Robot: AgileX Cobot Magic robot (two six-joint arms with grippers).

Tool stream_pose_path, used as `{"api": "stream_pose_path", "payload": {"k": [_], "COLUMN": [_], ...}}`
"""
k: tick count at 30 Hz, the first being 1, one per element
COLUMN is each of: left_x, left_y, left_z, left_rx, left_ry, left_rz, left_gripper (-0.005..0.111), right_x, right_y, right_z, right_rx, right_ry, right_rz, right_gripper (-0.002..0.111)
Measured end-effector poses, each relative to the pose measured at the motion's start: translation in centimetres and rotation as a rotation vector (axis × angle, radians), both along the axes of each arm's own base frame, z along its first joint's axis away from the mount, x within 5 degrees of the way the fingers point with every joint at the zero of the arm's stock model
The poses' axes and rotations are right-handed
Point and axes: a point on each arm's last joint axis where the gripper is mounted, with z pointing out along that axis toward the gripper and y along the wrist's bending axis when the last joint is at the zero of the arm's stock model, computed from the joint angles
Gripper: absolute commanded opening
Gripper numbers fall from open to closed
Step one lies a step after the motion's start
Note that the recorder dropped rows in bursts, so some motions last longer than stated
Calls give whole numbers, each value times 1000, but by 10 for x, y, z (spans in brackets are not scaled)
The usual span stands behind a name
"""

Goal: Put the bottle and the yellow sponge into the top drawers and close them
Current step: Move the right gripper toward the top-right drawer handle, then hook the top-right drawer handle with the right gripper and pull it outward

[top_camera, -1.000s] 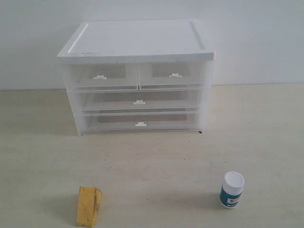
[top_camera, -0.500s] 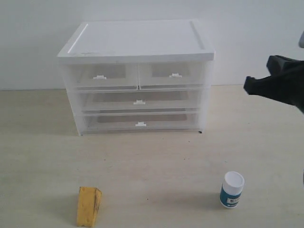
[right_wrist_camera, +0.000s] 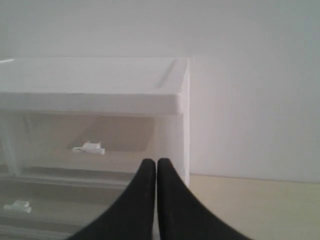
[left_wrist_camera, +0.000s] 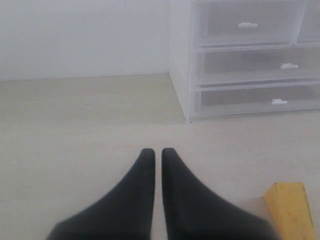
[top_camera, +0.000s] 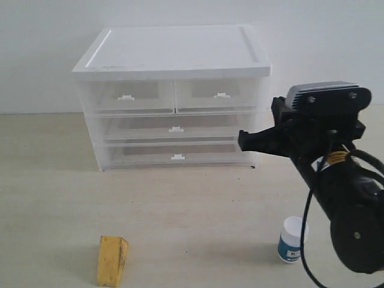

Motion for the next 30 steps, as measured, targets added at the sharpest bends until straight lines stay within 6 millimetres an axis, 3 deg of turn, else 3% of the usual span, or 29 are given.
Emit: {"api": "stream_pose_path", "payload": {"k": [5, 8, 15, 20, 25, 30], "left_x": [0, 0, 0, 0, 0, 0], "left_y": [0, 0, 0, 0, 0, 0], "left_z": [0, 0, 0, 0, 0, 0], "left_rx": [0, 0, 0, 0, 0, 0], "left_ry": [0, 0, 0, 0, 0, 0], "left_rz": [0, 0, 0, 0, 0, 0], "left_gripper": [4, 4, 4, 4, 4, 4], "right_x": [14, 23, 40, 52, 67, 78], "right_y": [24, 33, 47, 58, 68, 75], "right_z": [-7, -14, -26, -36, -54, -46], "right_rx": [7, 31, 72, 71, 67, 99], "right_ry": [5, 24, 45, 13, 22, -16], "right_rz": [40, 47, 60, 72, 61, 45], "right_gripper": [0, 10, 72, 62, 62, 62]}}
